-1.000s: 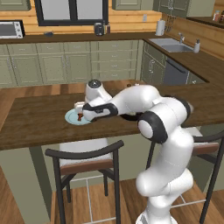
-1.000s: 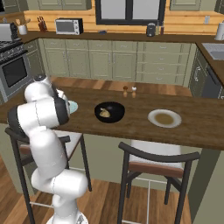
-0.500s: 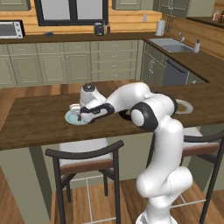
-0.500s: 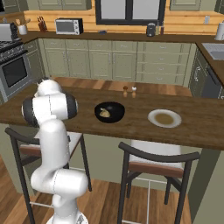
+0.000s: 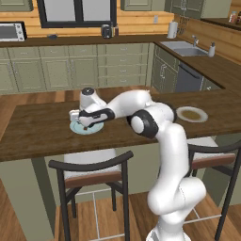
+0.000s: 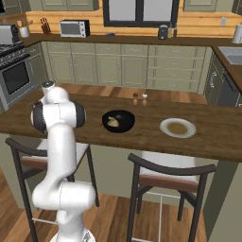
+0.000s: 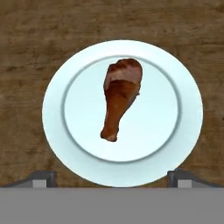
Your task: Pick the chicken drumstick and onion from their plates and place them in the bowl. Then put the bowl in the fridge.
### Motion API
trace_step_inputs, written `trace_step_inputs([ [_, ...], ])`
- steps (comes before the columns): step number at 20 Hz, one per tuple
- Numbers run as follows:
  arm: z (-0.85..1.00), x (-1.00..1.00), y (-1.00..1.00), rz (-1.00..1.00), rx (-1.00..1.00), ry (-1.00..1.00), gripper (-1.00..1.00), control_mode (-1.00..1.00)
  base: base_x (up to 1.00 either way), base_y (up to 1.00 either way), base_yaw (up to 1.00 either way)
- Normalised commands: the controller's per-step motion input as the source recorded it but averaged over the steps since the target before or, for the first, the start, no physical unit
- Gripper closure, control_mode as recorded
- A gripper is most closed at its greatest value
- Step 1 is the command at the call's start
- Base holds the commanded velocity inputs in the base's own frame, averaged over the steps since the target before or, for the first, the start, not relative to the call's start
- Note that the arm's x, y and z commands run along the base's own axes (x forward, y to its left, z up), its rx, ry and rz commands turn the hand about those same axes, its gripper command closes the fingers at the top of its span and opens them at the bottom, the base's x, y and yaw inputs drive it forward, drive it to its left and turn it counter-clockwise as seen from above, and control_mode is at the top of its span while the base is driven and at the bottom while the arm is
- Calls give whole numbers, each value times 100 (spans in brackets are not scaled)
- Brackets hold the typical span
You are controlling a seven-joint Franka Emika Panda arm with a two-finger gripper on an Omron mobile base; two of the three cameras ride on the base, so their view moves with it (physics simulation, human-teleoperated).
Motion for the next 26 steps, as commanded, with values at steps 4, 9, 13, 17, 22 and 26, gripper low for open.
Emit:
trace_step_inputs([
  [4,-30,16,0,0,0,0,-100,-100,0,0,0],
  [9,-42,3,-5,0,0,1,-100,-100,0,0,0],
  [13,-22,16,-17,0,0,0,-100,-100,0,0,0],
  [17,-7,29,-16,0,0,0,-100,-100,0,0,0],
  [22,-2,24,0,0,0,0,-100,-100,0,0,0],
  [26,-10,13,7,0,0,0,-100,-100,0,0,0],
])
